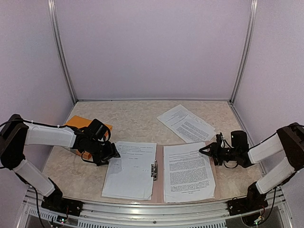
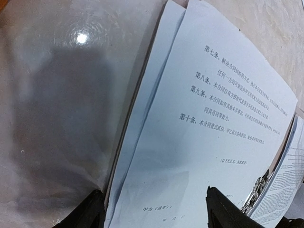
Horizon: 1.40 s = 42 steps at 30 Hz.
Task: Put the files into the folder
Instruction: Pick up the folder with files from the center of the board.
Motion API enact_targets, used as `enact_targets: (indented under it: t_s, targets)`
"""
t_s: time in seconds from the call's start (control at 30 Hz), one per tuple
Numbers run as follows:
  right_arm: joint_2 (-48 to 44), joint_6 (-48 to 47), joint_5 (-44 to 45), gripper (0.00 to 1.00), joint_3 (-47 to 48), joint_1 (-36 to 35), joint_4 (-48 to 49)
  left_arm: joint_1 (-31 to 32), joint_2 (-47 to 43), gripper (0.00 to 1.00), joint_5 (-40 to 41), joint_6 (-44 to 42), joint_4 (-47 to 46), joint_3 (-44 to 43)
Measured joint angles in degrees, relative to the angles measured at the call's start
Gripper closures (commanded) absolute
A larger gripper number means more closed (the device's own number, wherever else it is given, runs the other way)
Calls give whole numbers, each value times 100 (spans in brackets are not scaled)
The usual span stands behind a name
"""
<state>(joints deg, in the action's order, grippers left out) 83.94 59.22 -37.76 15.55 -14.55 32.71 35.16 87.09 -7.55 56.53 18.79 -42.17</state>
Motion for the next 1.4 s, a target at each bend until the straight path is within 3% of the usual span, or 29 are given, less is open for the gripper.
enact_targets:
  t_s: [0.27,0.53,1.0,1.4]
  targets:
    - [31,-249,0,50,68,-2,-162,31,-59,21,68,-302,621,-271]
    - [70,-291,2,50,68,-2,-164,118,-57,20,63,-573,776,-1226]
    - [70,-957,74,53,439,-9,-846,1108,2702,26,-831,-702,363,-4153]
    - [46,-1792,350,51,940,-13,-1856,1416,3453,27,-999,-553,487,-4756]
